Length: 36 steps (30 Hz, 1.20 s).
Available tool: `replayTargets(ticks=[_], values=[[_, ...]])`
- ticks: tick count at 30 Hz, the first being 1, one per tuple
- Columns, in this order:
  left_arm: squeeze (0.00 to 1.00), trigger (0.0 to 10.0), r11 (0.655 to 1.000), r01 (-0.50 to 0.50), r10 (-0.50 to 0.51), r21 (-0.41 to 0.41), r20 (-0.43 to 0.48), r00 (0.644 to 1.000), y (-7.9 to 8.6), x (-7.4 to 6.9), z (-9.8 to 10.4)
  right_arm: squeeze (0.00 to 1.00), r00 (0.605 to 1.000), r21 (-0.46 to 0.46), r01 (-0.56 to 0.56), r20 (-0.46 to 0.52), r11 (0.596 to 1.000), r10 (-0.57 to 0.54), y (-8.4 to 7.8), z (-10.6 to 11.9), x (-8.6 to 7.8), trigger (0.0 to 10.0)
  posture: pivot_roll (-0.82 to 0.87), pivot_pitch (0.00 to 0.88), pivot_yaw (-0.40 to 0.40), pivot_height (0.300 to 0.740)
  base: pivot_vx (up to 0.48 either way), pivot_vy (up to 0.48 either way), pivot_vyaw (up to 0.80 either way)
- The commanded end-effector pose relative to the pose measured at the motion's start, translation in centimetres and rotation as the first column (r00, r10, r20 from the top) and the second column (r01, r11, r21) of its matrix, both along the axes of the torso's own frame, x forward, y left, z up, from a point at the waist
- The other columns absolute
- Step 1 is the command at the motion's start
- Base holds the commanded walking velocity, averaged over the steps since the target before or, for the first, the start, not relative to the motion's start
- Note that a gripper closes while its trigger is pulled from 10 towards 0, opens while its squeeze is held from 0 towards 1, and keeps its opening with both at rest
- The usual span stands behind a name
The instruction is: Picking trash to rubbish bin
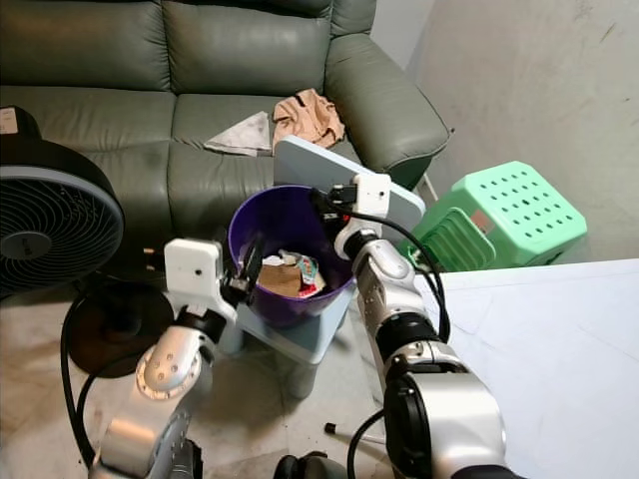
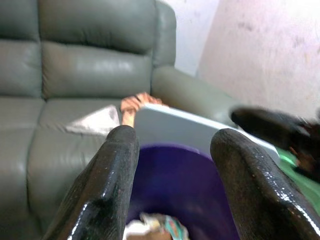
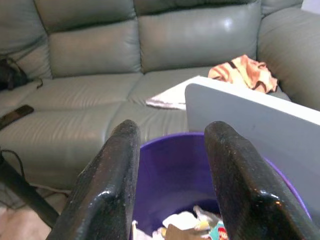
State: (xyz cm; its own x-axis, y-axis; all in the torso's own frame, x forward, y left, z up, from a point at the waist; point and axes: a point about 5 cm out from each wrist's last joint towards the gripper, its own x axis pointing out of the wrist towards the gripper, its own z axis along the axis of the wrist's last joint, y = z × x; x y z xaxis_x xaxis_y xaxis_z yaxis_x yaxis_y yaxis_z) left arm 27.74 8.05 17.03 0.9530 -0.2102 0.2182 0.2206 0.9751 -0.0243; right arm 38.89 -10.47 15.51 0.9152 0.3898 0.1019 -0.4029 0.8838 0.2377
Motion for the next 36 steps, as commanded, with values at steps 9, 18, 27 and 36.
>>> replayTargets(ticks=[9, 18, 27, 36], values=[[0.0, 10.0, 1.0, 0.015, -0.015, -0.002, 0.024, 1.0, 2.1, 2.0, 0.1, 1.0, 0.984, 0.024, 0.073, 0.163, 0.997, -0.076, -2.9, 1.3, -0.5, 10.0, 0.2, 0.112, -0.128, 0.715, 0.0, 0.0, 0.0], [0.0, 10.0, 0.985, 0.066, -0.07, -0.162, -0.017, 0.997, 4.8, 4.3, 0.6, 1.0, 0.93, 0.007, 0.24, 0.286, 0.971, -0.232, -7.0, 1.0, -2.8, 10.0, 0.13, 0.036, -0.059, 0.715, 0.0, 0.0, 0.0], [0.0, 10.0, 0.987, 0.025, -0.031, -0.157, -0.036, 0.999, 7.6, 5.6, -0.1, 1.0, 0.894, -0.002, 0.348, 0.302, 0.937, -0.331, -8.8, 0.3, -5.3, 10.0, 0.09, 0.0, -0.028, 0.715, 0.0, 0.0, 0.0], [0.0, 10.0, 0.986, -0.02, 0.012, -0.167, -0.053, 0.999, 9.3, 5.4, -0.9, 1.0, 0.877, -0.024, 0.411, 0.284, 0.911, -0.388, -9.8, -0.5, -7.1, 10.0, 0.07, 0.0, -0.019, 0.715, 0.0, 0.0, 0.0]])
